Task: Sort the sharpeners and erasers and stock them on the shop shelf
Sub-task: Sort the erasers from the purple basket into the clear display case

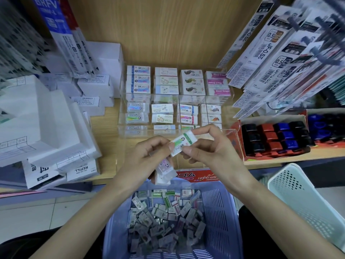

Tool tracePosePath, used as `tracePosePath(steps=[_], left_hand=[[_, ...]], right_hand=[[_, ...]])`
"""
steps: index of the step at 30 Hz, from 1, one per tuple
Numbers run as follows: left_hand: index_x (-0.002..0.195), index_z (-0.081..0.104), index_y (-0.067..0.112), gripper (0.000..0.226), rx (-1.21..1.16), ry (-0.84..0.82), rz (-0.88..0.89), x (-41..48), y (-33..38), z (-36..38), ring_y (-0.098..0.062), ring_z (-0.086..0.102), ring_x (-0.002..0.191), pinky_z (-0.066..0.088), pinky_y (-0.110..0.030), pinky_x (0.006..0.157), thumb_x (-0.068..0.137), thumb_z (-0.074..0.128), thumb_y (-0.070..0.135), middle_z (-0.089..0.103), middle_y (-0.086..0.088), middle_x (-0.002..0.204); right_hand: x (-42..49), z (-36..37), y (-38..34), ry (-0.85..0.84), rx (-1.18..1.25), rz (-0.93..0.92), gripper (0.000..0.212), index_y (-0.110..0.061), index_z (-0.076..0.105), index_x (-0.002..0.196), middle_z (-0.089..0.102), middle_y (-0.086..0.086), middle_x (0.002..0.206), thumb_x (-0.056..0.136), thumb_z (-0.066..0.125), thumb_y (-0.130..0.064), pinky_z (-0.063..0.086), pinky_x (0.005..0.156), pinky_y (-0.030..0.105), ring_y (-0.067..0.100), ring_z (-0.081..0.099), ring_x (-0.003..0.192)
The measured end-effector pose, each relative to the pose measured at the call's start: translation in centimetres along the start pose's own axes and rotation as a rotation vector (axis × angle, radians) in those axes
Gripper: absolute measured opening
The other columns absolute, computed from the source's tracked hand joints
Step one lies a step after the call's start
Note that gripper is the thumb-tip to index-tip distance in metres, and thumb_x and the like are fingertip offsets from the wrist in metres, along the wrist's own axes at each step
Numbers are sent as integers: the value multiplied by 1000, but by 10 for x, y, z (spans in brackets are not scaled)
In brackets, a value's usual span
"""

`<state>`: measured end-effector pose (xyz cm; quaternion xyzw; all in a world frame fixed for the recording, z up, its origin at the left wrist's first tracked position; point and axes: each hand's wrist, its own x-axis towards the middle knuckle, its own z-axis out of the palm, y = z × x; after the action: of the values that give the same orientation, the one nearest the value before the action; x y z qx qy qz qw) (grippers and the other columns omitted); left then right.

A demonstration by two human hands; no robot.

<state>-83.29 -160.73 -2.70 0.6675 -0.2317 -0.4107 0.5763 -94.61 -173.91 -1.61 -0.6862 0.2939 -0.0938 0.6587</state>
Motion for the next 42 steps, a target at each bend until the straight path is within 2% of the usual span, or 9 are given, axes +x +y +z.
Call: tracePosePath(steps=[3, 7, 11, 17, 27, 32, 35, 38, 42], left_hand=[[75, 61, 14, 19, 45, -9, -9, 1, -1, -3, -5, 46, 42, 33, -14, 35, 92, 53, 12, 58, 7, 52], [76, 62, 14, 16, 41, -7, -16, 1, -3, -3, -8, 48, 44, 35, -15, 36, 90, 56, 18, 59, 6, 53], [92, 65, 13, 34, -22, 52, 4, 4, -3, -4, -9, 52, 48, 39, -16, 41, 76, 54, 41, 62, 3, 59], [84, 65, 13, 19, -32, 144, 35, 8, -8, -9, -6, 51, 51, 38, -12, 49, 91, 52, 25, 62, 4, 59], [88, 64, 13, 50, -124, 201, 118, 9, -14, -12, -11, 57, 53, 40, -18, 43, 95, 32, 51, 64, -3, 68], [88, 63, 14, 46, -83, 199, 155, 7, -16, -11, -9, 60, 60, 42, -16, 50, 91, 30, 46, 66, 2, 71], [89, 62, 14, 40, -25, 203, 200, 8, -18, -10, -10, 61, 65, 48, -22, 55, 94, 35, 43, 65, 6, 74], [93, 62, 20, 33, 59, 164, 236, 6, -21, -8, -8, 63, 84, 50, -27, 76, 94, 38, 43, 65, 12, 85], [98, 60, 14, 33, 101, 98, 241, 1, -19, -4, -4, 64, 80, 52, -22, 70, 93, 38, 38, 65, 16, 86]], right_hand=[[1, -11, -2, -76, -482, -245, 48, -35, 51, 121, 56, -16, 112, 80, 72, -19, 47, 86, 19, 1, 56, 99], [5, -23, -3, -197, -607, -406, 34, -24, 63, 119, 59, -9, 112, 86, 66, -18, 37, 91, 11, -1, 53, 106], [29, -34, 4, 121, -761, -462, 29, -14, 68, 113, 66, 1, 104, 84, 68, -19, 35, 85, 3, 6, 56, 97], [76, -33, 24, 305, -1217, -474, 22, -10, 73, 93, 72, 7, 81, 76, 74, -24, 40, 76, 37, 32, 58, 88], [107, -30, 12, 199, -1507, -273, 20, -21, 72, 91, 63, 0, 109, 83, 65, -38, 19, 103, 39, 26, 39, 114], [59, -12, -6, 285, -1070, -412, 21, -16, 72, 91, 66, 0, 97, 86, 64, -35, 35, 95, 38, 26, 50, 103], [4, 18, -26, -62, -515, -156, 31, -28, 65, 98, 65, -13, 92, 80, 56, -53, 47, 83, 24, 4, 59, 90], [-19, 31, -15, -83, -468, -99, 37, -29, 58, 110, 63, -14, 92, 77, 71, -40, 49, 78, 19, 1, 59, 84], [-17, 31, -4, 53, -569, -227, 28, -17, 61, 105, 62, -6, 98, 80, 74, -22, 44, 76, 12, 1, 54, 87]])
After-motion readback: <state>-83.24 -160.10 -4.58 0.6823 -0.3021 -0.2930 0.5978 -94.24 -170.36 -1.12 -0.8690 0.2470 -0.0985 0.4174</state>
